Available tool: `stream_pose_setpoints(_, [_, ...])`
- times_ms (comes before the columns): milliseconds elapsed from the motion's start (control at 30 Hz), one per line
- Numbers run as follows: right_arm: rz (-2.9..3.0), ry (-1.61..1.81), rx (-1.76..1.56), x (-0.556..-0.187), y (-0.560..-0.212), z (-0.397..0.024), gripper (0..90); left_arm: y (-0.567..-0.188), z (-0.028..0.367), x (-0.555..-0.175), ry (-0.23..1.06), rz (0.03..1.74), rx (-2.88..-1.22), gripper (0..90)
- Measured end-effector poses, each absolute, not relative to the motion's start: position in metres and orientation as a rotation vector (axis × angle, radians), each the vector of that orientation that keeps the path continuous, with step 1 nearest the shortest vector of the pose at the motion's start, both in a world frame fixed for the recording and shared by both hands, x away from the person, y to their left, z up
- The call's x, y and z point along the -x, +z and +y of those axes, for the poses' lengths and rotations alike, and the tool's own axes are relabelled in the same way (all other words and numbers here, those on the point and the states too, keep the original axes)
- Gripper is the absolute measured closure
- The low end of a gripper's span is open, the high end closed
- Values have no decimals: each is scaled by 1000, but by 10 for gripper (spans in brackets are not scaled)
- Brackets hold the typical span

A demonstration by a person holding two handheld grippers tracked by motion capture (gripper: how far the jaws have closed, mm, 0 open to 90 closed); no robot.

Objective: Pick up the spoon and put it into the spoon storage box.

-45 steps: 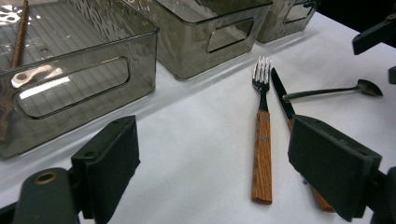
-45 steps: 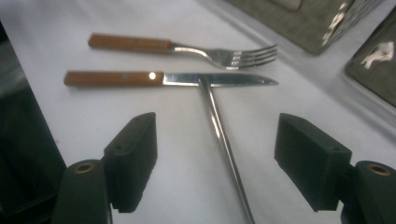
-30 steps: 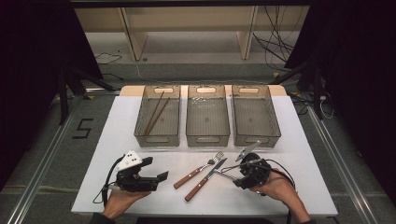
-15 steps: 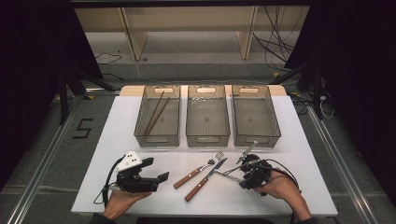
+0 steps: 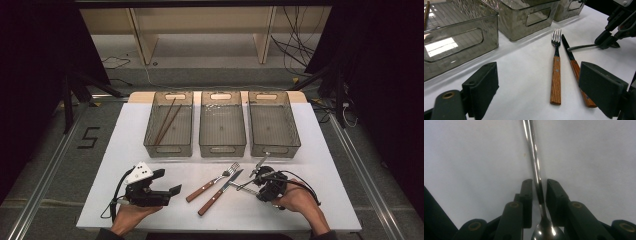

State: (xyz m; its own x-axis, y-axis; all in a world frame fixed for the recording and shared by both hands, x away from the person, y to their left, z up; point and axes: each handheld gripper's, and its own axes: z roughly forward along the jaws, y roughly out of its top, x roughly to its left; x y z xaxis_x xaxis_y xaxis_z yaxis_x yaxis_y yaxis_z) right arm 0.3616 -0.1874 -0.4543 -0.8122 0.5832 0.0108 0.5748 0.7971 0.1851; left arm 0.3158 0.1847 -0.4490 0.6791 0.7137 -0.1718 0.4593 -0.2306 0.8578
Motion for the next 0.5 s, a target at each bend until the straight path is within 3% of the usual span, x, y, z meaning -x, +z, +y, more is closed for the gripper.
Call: stream_pose_setpoints(500, [2965,201,-836,-363,-454,-179,852,-449,183,-315,322,909,-1890,160])
